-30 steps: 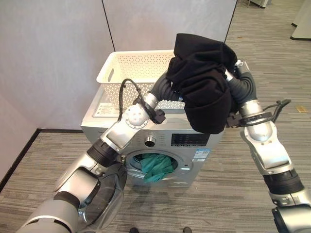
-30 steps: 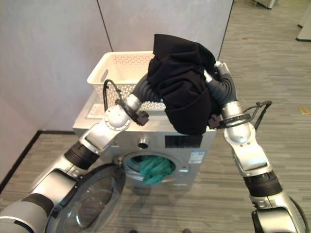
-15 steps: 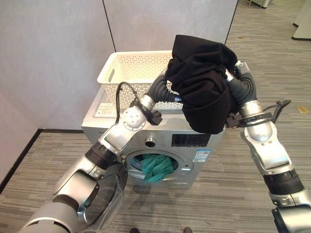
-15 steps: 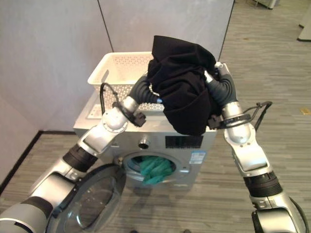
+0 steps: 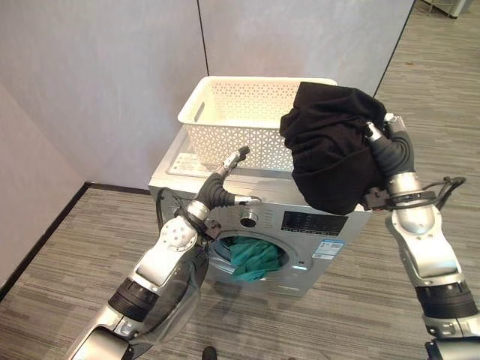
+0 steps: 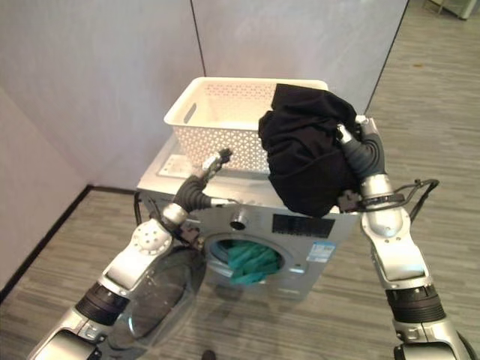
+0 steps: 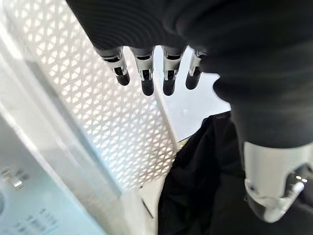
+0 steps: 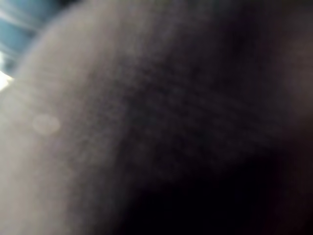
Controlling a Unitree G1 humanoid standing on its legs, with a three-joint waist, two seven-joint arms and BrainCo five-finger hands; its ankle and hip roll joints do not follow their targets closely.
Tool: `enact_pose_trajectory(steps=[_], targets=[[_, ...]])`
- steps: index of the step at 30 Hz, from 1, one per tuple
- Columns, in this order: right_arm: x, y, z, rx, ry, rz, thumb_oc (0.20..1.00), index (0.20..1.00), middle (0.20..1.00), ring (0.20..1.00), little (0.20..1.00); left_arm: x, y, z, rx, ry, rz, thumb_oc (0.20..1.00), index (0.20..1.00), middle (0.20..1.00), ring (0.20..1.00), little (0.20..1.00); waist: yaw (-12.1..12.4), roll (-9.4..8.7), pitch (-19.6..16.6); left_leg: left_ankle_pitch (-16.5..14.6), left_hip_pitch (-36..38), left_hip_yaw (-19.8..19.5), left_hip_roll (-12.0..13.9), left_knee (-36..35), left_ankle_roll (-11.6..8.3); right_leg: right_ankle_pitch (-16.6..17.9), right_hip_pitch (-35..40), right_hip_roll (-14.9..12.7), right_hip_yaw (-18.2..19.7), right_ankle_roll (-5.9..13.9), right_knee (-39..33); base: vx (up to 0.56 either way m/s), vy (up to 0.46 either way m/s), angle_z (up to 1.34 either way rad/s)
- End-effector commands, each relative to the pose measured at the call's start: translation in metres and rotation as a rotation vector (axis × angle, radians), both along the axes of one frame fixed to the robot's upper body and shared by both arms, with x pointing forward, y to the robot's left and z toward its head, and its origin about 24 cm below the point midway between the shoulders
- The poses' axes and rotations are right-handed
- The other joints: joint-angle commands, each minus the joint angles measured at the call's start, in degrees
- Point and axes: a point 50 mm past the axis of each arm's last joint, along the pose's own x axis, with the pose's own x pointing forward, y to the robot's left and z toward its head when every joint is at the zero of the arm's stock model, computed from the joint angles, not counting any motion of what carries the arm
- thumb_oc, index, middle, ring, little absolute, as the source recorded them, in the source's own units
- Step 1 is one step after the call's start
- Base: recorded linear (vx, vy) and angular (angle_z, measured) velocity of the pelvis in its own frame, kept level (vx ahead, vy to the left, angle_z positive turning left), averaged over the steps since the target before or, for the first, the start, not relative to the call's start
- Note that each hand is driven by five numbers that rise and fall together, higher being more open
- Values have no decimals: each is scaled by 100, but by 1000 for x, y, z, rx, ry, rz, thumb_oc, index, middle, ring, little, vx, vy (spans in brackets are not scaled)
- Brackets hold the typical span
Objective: Grab the laundry basket,head to the washer,open it,put in the laundry and shut it.
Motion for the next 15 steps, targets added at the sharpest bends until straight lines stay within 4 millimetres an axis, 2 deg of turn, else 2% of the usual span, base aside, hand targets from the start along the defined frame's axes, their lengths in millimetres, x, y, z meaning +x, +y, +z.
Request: enact_pose_trajectory(steps=[1, 6, 8, 9, 10, 11, 13, 15], targets=[[-6, 0, 47, 23, -220, 0, 200, 200, 200, 200, 200, 15, -12, 49, -1, -192, -30, 1000, 1000, 1000, 1000, 1000, -27, -260, -32, -559, 415, -125, 204, 28, -212, -710, 229, 108, -23, -50, 57, 0, 0, 0], [-3, 5, 51, 26, -233, 17, 200, 200, 200, 200, 200, 19, -27, 60, 38, -236, -60, 1000, 1000, 1000, 1000, 1000, -71, -241, -30, -565, 406, -96, 213, 28, -207, -696, 194, 116, 11, -37, 57, 0, 0, 0], [-1, 10, 55, 24, -244, 37, 200, 200, 200, 200, 200, 25, -41, 68, 112, -280, -73, 1000, 1000, 1000, 1000, 1000, -131, -220, -58, -571, 432, -71, 221, 28, -210, -700, 198, 130, 44, -39, 57, 0, 0, 0], [-1, 10, 56, 24, -246, 36, 200, 200, 200, 200, 200, 26, -42, 69, 112, -283, -74, 1000, 1000, 1000, 1000, 1000, -124, -218, -44, -571, 434, -70, 221, 28, -210, -700, 199, 130, 45, -40, 57, 0, 0, 0], [0, 14, 59, 19, -253, 57, 200, 200, 200, 200, 200, 28, -54, 77, 150, -322, -97, 1000, 1000, 1000, 1000, 1000, -176, -205, -63, -575, 446, -50, 230, 28, -217, -702, 195, 130, 62, -35, 57, 0, 0, 0], [0, 13, 60, 19, -256, 56, 200, 200, 200, 200, 200, 28, -55, 78, 150, -325, -97, 1000, 1000, 1000, 1000, 1000, -170, -202, -48, -575, 446, -49, 231, 28, -218, -702, 194, 132, 64, -35, 57, 0, 0, 0], [2, 17, 66, 12, -267, 77, 200, 200, 200, 200, 200, 28, -72, 90, 192, -374, -140, 1000, 1000, 1000, 1000, 1000, -232, -168, -65, -573, 442, -37, 235, 28, -227, -703, 181, 131, 89, -20, 57, -12, -4, -2], [4, 18, 69, 7, -269, 83, 200, 200, 200, 200, 200, 27, -82, 93, 213, -378, -180, 1000, 1000, 1000, 1000, 1000, -263, -131, -59, -580, 442, -30, 233, 28, -219, -697, 155, 127, 112, -8, 57, -12, 1, -6]])
